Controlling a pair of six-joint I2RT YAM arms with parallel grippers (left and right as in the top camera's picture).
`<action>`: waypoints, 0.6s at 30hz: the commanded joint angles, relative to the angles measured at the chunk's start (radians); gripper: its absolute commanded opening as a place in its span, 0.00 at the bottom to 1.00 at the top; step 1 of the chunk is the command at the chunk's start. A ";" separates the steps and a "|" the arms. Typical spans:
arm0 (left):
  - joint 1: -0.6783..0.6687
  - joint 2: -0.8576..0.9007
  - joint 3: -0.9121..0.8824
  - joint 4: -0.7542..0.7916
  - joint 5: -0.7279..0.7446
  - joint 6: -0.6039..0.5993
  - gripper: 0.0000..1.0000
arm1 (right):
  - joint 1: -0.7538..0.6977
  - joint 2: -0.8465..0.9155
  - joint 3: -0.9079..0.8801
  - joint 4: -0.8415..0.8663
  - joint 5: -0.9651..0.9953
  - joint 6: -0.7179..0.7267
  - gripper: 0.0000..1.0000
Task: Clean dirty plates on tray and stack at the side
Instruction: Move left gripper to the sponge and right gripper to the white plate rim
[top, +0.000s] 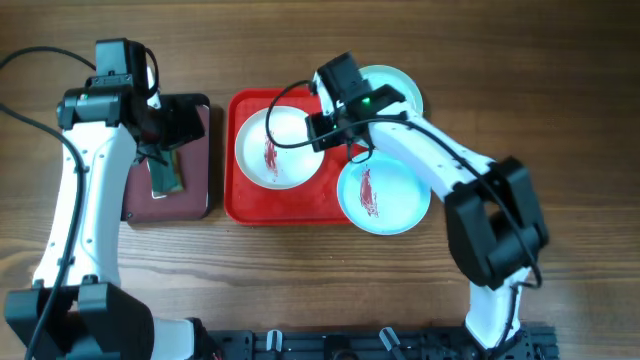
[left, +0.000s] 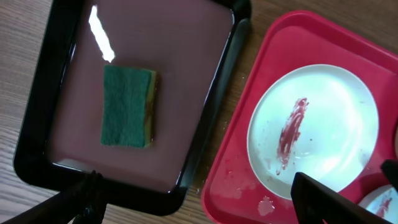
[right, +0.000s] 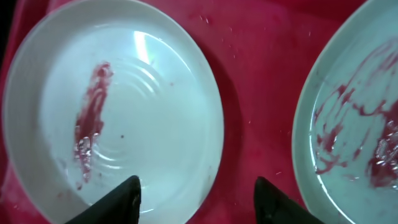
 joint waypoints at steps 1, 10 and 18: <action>0.005 0.015 0.016 0.007 -0.022 -0.021 0.93 | -0.002 0.052 0.025 0.019 0.048 0.070 0.50; 0.005 0.015 0.017 0.022 -0.059 -0.022 1.00 | -0.002 0.106 0.024 0.057 0.047 0.165 0.36; 0.010 0.016 0.016 0.022 -0.066 -0.047 1.00 | 0.000 0.135 0.023 0.056 0.043 0.253 0.21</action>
